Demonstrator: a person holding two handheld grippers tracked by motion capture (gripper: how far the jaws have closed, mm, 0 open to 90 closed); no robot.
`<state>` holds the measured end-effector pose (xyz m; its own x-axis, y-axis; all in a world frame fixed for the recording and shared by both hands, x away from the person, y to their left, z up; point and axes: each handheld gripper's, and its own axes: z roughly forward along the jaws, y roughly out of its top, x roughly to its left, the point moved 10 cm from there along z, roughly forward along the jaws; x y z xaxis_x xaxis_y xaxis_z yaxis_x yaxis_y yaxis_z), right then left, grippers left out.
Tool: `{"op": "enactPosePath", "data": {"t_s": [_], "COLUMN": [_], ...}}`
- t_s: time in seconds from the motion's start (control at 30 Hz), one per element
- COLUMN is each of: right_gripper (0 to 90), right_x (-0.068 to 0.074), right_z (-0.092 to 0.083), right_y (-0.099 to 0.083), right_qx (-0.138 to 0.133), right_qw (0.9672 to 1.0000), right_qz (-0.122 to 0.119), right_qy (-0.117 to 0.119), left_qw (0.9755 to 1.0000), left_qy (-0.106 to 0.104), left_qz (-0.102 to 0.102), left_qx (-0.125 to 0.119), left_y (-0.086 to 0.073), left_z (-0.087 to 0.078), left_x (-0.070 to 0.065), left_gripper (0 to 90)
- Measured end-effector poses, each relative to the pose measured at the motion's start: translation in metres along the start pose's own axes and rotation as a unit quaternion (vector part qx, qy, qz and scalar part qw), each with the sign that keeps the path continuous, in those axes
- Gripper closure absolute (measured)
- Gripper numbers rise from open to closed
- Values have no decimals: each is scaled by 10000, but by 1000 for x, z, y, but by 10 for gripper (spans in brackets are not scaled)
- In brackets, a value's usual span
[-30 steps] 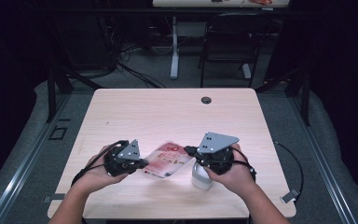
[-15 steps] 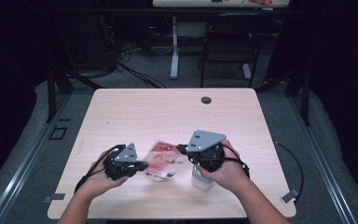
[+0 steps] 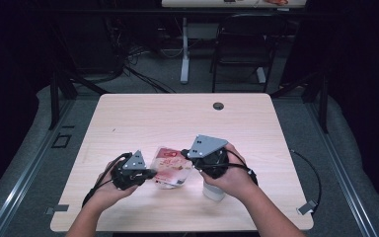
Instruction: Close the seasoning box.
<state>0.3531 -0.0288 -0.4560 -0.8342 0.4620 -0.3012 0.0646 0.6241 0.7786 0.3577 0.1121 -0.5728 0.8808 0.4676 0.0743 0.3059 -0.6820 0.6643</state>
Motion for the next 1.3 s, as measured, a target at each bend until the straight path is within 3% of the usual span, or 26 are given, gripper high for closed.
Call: {"op": "enactPosePath", "data": {"t_s": [0.37, 0.57, 0.8, 0.93, 1.23, 1.3], "right_gripper": [900, 900, 898, 881, 719, 716], "right_x": [-15, -8, -1, 1, 7, 7], "right_z": [10, 16, 17, 17, 22, 22], "right_y": [1, 1, -1, 0, 6, 8], "right_qx": [122, 222, 185, 133, 28, -11], "right_qw": [9998, 9997, 9998, 9999, 9999, 9999], "right_qz": [31, -73, -117, -105, -67, -60], "right_qy": [-123, -84, 5, 34, 129, 141], "left_qw": [9996, 9994, 9994, 9994, 9990, 9988], "left_qy": [220, 193, 126, 125, 159, 176], "left_qz": [-173, -274, -331, -318, -384, -418], "left_qx": [-72, 5, 28, -61, -153, -172], "left_y": [6, -2, -6, -4, -5, -7], "left_z": [24, 29, 27, 24, 12, 10], "left_x": [5, 8, 8, 6, 7, 8], "left_gripper": [859, 818, 745, 640, 538, 526]}}
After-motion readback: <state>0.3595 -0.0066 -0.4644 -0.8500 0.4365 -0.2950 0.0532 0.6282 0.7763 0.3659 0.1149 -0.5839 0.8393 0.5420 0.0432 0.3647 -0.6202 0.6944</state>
